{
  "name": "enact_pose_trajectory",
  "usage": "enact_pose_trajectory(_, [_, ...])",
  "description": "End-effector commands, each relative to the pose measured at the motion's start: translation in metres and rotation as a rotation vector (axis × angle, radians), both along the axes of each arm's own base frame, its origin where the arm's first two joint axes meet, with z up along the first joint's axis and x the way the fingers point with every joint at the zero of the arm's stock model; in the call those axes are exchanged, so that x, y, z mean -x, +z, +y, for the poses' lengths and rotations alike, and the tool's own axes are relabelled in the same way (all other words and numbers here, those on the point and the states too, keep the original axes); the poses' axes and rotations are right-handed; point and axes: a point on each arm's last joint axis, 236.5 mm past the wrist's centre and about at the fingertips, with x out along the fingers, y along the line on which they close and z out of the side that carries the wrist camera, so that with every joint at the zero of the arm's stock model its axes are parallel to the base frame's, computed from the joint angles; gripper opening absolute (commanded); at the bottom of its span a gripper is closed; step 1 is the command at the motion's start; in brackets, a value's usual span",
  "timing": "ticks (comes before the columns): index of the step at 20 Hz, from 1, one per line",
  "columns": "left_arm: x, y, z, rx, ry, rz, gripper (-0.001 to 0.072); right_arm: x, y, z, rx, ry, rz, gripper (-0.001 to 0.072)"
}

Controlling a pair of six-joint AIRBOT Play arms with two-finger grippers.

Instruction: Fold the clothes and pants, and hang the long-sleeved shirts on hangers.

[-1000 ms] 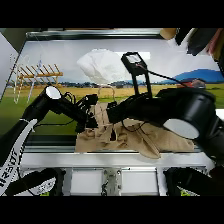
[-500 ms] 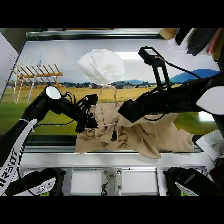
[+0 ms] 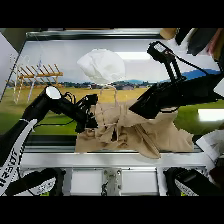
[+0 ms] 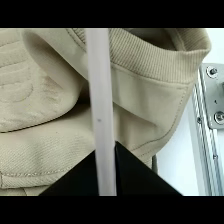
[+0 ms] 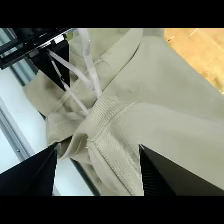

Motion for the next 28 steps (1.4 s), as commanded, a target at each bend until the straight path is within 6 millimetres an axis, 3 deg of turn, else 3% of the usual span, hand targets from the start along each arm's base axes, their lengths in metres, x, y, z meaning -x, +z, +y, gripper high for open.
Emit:
enact_pose_trajectory(1, [0.000,0.000,0.000,0.000,0.000,-0.001,0.0020,-0.005,-0.006,-0.017,0.070,0.096,-0.081,0.0535])
enact_pose_trajectory(4, [0.000,0.000,0.000,0.000,0.000,-0.001,0.0021,-0.008,-0.006,-0.045,0.054,0.162,-0.090,0.0536])
enact_pose_trajectory(10, [0.000,0.000,0.000,0.000,0.000,-0.001,0.0020,-0.040,-0.011,-0.108,-0.137,0.076,-0.154,0.0536])
enact_pose_trajectory(15, [0.000,0.000,0.000,0.001,0.000,0.000,0.0021,-0.035,-0.040,-0.151,-0.263,0.112,-0.191,0.0536])
enact_pose_trajectory(18, [0.000,0.000,0.000,0.001,0.000,-0.001,0.0021,-0.015,-0.057,-0.158,-0.296,0.246,-0.197,0.0537])
enact_pose_trajectory(25, [0.000,0.000,0.000,0.001,0.000,-0.001,0.0021,-0.013,-0.094,-0.158,-0.380,0.277,-0.146,0.0538])
enact_pose_trajectory(28, [0.000,0.000,0.000,0.001,0.001,-0.001,0.0020,-0.016,-0.093,-0.150,-0.482,0.285,-0.208,0.0538])
